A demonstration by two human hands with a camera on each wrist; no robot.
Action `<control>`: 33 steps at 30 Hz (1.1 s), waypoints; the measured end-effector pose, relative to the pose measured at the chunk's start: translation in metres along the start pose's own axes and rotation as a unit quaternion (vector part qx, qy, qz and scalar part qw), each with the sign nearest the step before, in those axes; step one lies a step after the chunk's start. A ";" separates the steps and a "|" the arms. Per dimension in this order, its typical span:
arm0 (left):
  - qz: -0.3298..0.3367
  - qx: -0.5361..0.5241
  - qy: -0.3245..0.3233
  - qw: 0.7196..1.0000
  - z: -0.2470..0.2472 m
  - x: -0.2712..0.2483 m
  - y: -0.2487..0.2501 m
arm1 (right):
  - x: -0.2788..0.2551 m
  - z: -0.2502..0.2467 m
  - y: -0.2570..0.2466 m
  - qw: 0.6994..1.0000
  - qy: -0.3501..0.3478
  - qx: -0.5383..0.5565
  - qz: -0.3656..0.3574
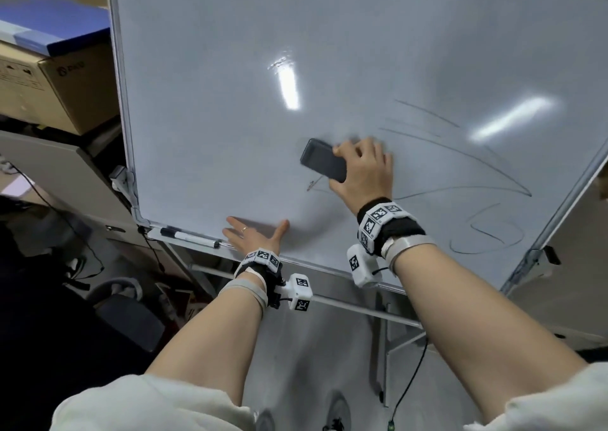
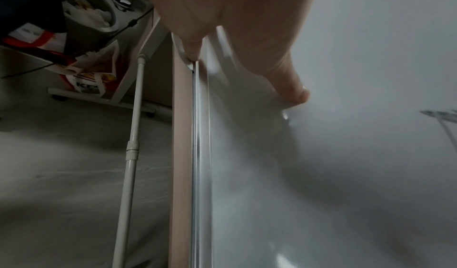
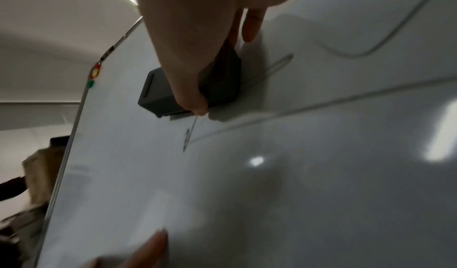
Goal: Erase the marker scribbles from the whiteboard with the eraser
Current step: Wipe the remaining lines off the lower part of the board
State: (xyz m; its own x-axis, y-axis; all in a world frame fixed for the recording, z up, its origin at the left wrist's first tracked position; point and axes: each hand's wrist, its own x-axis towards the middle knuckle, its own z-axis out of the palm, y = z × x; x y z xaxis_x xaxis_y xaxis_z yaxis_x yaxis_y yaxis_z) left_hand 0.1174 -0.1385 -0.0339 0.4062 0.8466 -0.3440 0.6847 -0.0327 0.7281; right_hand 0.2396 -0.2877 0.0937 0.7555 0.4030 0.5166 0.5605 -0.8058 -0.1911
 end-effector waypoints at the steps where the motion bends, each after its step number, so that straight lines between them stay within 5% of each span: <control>1: -0.003 0.001 0.005 1.000 0.001 -0.003 0.000 | -0.007 0.008 -0.002 0.999 -0.027 -0.001 -0.026; 8: -0.025 -0.018 0.019 0.999 0.012 -0.019 0.008 | -0.025 0.023 -0.001 0.977 -0.149 -0.025 -0.147; 11: -0.027 -0.030 0.017 0.999 0.016 -0.028 0.014 | -0.017 0.008 0.007 0.982 -0.122 -0.028 -0.143; 17: -0.023 -0.020 0.040 0.999 0.021 -0.031 0.013 | 0.024 -0.029 0.035 0.998 0.051 -0.010 -0.021; 21: -0.021 -0.052 0.048 0.997 0.025 -0.032 0.013 | 0.010 -0.020 0.036 0.999 0.037 0.002 -0.039; 29: -0.016 -0.070 0.064 0.995 0.032 -0.034 0.010 | -0.065 0.013 0.045 0.990 -0.108 -0.018 -0.090; 33: -0.028 -0.072 0.070 0.995 0.039 -0.039 0.016 | -0.055 -0.007 0.056 0.995 -0.048 -0.047 -0.067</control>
State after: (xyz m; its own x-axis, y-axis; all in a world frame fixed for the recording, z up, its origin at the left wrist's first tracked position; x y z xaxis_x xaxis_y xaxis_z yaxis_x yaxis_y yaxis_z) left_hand 0.1360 -0.1925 -0.0317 0.2755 0.9106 -0.3080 0.6066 0.0839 0.7906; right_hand 0.2276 -0.3581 0.0606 0.7077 0.5454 0.4491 0.6274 -0.7774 -0.0446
